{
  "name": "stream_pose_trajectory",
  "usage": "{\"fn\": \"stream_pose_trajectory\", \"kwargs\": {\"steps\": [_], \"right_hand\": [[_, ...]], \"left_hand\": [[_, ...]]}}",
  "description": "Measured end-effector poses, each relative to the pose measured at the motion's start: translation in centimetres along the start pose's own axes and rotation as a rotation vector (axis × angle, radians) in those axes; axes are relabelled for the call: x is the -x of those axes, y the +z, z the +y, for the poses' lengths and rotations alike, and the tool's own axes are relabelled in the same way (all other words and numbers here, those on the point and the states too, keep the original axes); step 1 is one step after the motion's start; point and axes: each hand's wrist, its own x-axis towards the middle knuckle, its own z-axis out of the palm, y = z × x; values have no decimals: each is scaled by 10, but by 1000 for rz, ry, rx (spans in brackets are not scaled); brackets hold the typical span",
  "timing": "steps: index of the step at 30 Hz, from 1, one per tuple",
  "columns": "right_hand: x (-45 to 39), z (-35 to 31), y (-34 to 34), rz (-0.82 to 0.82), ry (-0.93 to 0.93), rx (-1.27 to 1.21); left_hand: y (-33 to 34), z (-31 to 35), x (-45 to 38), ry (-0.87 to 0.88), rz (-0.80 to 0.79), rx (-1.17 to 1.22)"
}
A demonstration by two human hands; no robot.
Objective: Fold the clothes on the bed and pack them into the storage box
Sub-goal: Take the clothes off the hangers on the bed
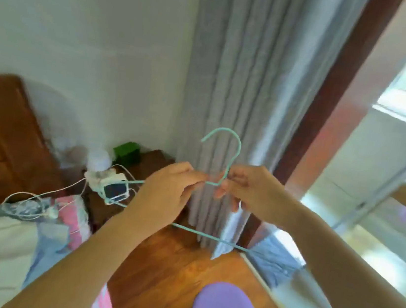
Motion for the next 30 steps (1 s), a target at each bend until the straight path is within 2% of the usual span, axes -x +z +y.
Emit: {"fn": "stream_pose_trajectory", "kwargs": {"steps": [4,7,11,14,17,19,24,27,30], "right_hand": [[187,104,-136,253,250,106],[348,158,-215,384,445,70],[532,200,-279,538,614,6],[628,221,-312,746,696,-77],[688,255,-343,1071,718,-250],[709,280,-366,1180,774,-216],[762,369,-465,1345,922,-90],[785,430,-543,1453,962,-18],[804,468,-613,1494,986,63]], "left_hand": [[111,148,-61,144,-81,242],[209,286,-94,288,-226,309],[313,459,-116,503,-337,298],[378,564,-129,574,-362,278],[439,660,-131,547,-418,285],[473,707,-134,522,-540,326],[566,786,-202,608,-700,359],[618,838,-263,552,-745,465],[658,890,-313,456,-744,530]]}}
